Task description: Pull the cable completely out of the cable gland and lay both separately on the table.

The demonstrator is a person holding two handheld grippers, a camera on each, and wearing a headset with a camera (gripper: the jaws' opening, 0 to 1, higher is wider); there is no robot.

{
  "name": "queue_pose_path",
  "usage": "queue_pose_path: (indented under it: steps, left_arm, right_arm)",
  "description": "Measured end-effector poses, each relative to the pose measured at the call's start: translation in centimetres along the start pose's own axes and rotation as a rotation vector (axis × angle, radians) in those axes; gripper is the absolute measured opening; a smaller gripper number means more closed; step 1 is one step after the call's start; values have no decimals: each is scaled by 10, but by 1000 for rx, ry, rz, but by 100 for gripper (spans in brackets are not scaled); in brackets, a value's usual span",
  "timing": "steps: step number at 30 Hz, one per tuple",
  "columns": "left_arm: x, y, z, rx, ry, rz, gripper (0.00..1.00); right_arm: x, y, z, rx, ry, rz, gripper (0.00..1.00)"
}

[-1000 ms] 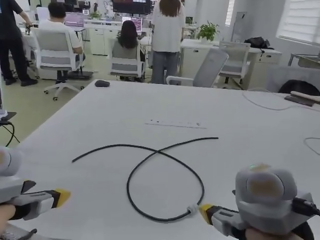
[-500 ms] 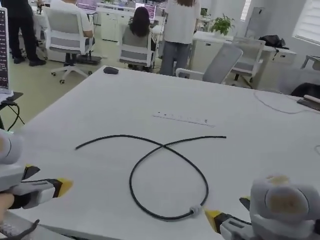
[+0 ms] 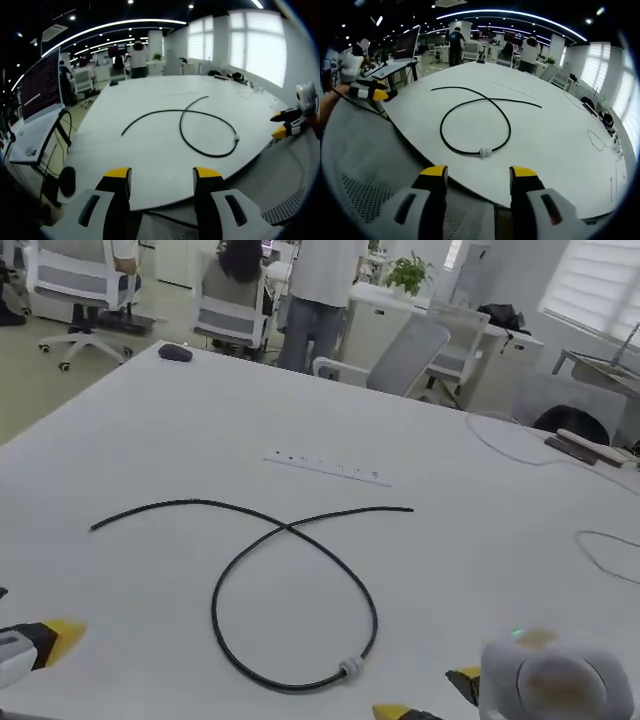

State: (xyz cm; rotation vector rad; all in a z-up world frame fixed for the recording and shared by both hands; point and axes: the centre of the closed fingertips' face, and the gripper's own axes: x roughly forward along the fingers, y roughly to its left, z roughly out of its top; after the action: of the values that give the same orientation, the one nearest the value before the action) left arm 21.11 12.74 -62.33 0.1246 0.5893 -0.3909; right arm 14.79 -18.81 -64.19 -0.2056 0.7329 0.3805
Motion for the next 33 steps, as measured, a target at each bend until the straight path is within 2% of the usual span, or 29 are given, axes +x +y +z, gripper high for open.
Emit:
queue_pose_path:
  steps: [1,2,3,4,7,8,10,11,13,15,17,19,20,21,23,27,29,30,33]
  left_arm:
    - [1,-4,3,2,-15,-28,53]
    - [1,-7,1,4,-1,-45,55]
    - [2,-8,-5,8,41,-55,57]
    - [2,-8,-9,25,64,-59,57]
    - [3,-14,-7,40,60,-103,55]
    - [4,-14,-7,44,65,-111,56]
    - [6,-13,-8,62,78,-125,55]
    - [7,-12,-7,64,75,-128,55]
    - [9,-12,-5,57,71,-142,55]
    - [11,-14,-6,59,82,-164,55]
    - [11,-16,-8,52,94,-182,56]
    - [10,-20,-8,61,89,-197,55]
    - [10,-21,-8,68,94,-202,55]
    - [10,-22,-11,88,104,-206,55]
    - [11,-22,-12,109,112,-210,54]
    - [10,-24,-11,96,103,-233,54]
    - [9,-25,-12,108,105,-242,54]
    - [8,-26,-11,111,99,-247,54]
    - [7,-26,-9,105,87,-251,55]
  right_arm:
    - [0,3,-1,7,11,26,47]
    - [0,6,-2,16,18,50,45]
    - [0,6,-2,17,26,70,45]
    - [0,4,-3,0,38,77,46]
    - [1,-9,-10,-127,120,90,46]
    - [3,-11,-14,-177,156,122,44]
    - [10,-17,-10,-225,151,163,43]
    - [11,-19,-10,-229,155,165,42]
    - [20,-28,-10,-273,196,187,40]
    - [33,-35,-11,-359,228,207,41]
    - [48,-42,-16,-342,289,214,44]
    - [65,-42,-16,-376,308,254,45]
    - [71,-44,-17,-410,323,262,46]
    - [80,-49,-17,-477,340,257,46]
    - [95,-48,-17,-561,347,286,46]
    - [114,-48,-15,-633,355,322,42]
    - [120,-48,-15,-691,355,339,40]
    - [123,-47,-16,-742,366,358,39]
    - [132,-48,-19,-819,388,384,38]
